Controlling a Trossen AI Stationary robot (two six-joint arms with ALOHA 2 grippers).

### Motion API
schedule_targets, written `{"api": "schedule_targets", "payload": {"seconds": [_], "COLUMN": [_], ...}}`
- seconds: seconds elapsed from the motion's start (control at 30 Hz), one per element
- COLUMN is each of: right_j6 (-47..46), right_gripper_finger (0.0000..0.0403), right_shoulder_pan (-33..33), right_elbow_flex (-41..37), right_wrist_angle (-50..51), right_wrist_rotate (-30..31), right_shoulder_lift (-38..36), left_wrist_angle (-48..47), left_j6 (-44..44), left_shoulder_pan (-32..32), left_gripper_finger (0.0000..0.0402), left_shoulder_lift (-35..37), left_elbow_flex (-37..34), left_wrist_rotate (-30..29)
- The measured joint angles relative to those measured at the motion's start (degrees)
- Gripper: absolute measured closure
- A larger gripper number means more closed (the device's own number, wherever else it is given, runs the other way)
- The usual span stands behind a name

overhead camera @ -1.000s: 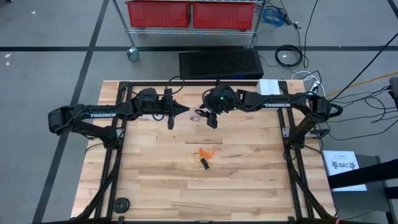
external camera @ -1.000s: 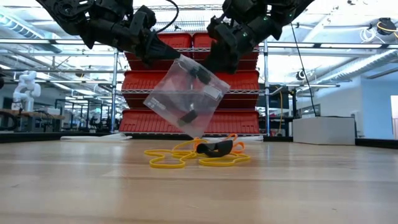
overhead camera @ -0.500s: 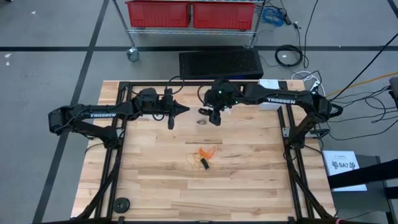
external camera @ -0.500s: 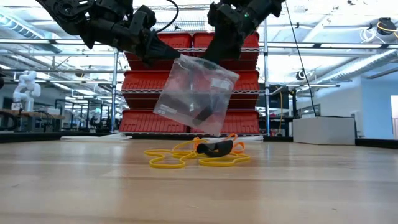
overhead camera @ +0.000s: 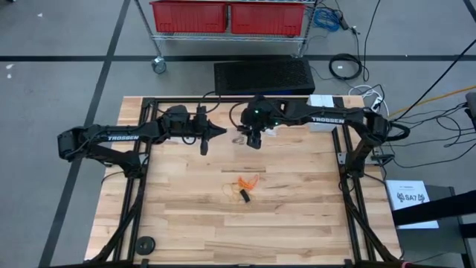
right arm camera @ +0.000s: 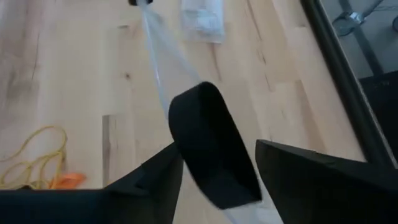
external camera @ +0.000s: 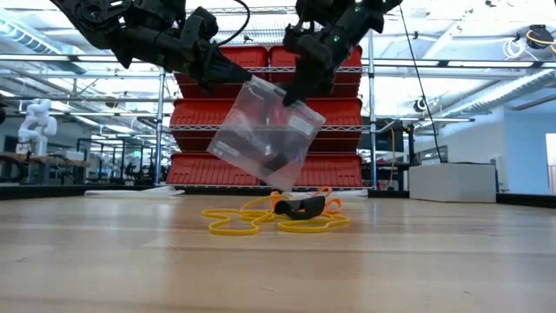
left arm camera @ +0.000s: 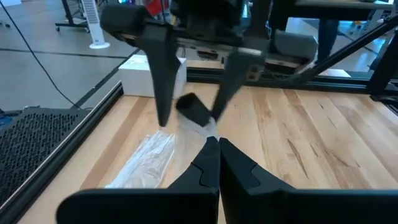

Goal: Sort rubber bands
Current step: Put the black rubber band into the open transparent zip bag

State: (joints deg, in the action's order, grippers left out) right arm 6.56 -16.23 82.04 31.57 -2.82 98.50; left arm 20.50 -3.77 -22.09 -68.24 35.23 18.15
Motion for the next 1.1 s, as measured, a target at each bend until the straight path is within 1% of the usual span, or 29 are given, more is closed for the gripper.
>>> {"api": "schedule_targets", "payload": {"seconds": [0.07,0.27,0.37,0.43,0.6,0.7,0.77,1.1], "right_j6": [0.1,0.1,0.1,0.1,1.7,2.5,2.7,2.0], "right_gripper_finger": [0.0233,0.0321,0.0353,0.0361,0.0365,0.0386,0.0397,0.0401], "right_shoulder_pan": [0.0,0.0,0.0,0.0,0.1,0.2,0.2,2.6], "right_elbow_flex": [0.0,0.0,0.0,0.0,0.0,0.0,0.0,0.0], "right_wrist_angle": [0.3,1.4,1.6,1.4,1.2,0.8,0.2,0.8], "right_wrist_rotate": [0.0,0.0,0.0,0.0,0.6,2.4,2.6,2.3], "right_shoulder_lift": [-0.6,-3.4,-4.0,-4.1,-4.0,-4.2,-4.3,-3.9], "left_wrist_angle": [0.0,0.0,0.0,0.0,0.0,0.0,0.0,0.0], "left_j6": [0.0,0.0,0.0,0.0,0.0,0.0,0.0,0.0], "left_shoulder_pan": [0.0,0.0,0.0,0.0,0.0,0.0,0.0,0.0], "left_gripper_finger": [0.0401,0.0401,0.0401,0.0401,0.0401,0.0401,0.0401,0.0401], "left_shoulder_lift": [0.0,0.0,0.0,0.0,0.0,0.0,0.0,0.0], "left_elbow_flex": [0.0,0.0,0.0,0.0,0.0,0.0,0.0,0.0], "left_wrist_rotate": [0.0,0.0,0.0,0.0,0.0,0.1,0.1,-0.1]}}
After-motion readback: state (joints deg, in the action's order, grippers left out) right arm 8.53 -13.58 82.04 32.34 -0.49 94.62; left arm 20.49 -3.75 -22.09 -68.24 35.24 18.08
